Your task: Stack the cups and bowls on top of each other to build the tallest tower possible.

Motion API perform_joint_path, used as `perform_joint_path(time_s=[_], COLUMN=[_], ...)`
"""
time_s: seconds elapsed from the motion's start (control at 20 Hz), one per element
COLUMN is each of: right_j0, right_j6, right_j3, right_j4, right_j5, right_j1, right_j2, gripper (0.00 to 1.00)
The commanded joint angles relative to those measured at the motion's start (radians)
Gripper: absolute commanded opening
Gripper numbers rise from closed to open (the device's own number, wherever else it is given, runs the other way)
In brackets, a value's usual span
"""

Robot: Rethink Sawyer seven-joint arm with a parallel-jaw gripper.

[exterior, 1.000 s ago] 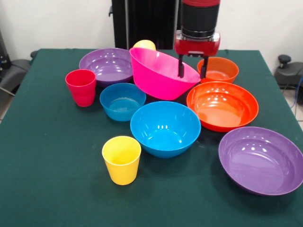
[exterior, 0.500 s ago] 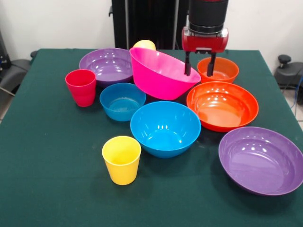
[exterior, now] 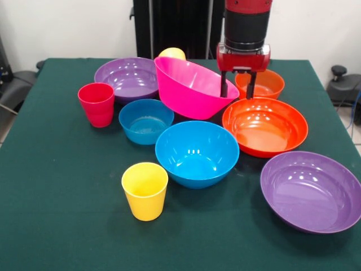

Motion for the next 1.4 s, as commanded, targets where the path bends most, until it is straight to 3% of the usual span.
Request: perform_joint_path(time_s=[0.05, 0.5, 0.55, 0.9, 1.15, 1.4], right_j0=[0.026, 0.013, 0.019, 0.035, 0.095, 0.193], right_j6=[0.164, 0.162, 0.164, 0.145, 0.169, 0.189], right_j3=[-0.021, -0.016, -0.017, -0.034, -0.045, -0.030], right_j4=[0.017, 0.015, 0.013, 0.002, 0.027, 0.081], right_j5=[-0.061, -0.093, -0.101, -0.080, -0.061, 0.203], right_j1=[0.066, 0.081, 0.081, 0.077, 0.042, -0.145], right_j2=[0.041, 0.051, 0.043, 0.022, -0.043, -0.146], gripper=[1.00, 1.00, 0.00, 0.00, 0.00, 0.00])
